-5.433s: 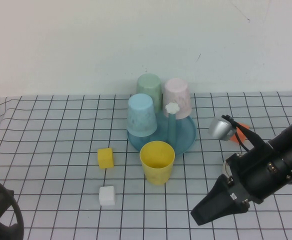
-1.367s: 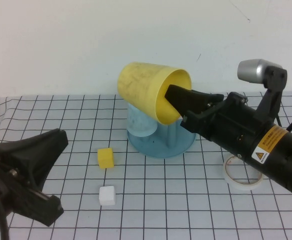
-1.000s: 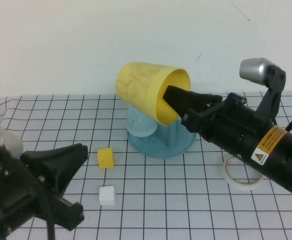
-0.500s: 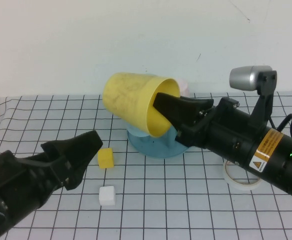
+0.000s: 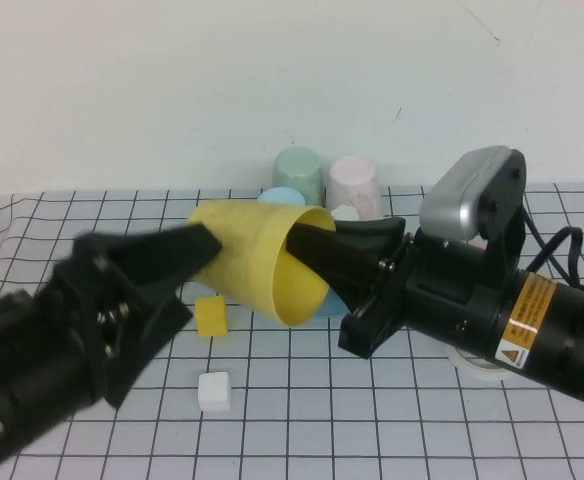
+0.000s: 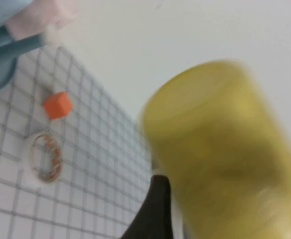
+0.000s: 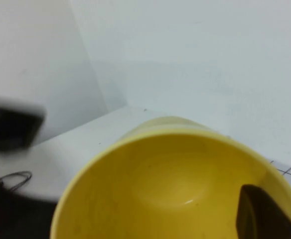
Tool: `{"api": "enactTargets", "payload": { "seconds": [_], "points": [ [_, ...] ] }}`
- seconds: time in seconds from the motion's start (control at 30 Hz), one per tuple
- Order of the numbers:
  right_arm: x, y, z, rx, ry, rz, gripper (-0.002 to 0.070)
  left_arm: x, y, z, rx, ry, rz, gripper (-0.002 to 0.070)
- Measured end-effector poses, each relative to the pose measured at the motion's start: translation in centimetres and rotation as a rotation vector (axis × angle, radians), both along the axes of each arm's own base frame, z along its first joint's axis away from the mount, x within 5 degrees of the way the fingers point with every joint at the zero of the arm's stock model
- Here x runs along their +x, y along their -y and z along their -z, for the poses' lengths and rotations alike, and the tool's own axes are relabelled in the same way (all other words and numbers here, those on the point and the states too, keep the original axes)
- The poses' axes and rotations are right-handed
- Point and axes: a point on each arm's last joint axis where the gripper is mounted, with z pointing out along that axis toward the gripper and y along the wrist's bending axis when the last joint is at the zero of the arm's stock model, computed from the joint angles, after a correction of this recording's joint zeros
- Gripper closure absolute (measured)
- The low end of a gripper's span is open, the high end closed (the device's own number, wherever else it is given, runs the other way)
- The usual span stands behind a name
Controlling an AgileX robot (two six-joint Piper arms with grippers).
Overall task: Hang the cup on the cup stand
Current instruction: Adjust the cup with two arms
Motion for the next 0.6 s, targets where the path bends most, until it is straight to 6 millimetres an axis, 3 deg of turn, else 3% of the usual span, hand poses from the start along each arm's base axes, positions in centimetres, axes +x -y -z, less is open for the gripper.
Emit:
{"api": "enactTargets", "payload": {
  "seconds": [0.2, 0.6],
  "points": [
    [-0.4, -0.2, -0.6, 0.034, 0.075, -0.04, 0.066, 0.2, -0.1, -1.8, -0.022, 0.046, -0.016, 0.0022],
    [-1.0, -0.3, -1.4, -0.007, 0.35, -0.076, 0.066, 0.8, 0.1, -1.3, -0.04, -0.009, -0.048, 0.0022]
  ]
}}
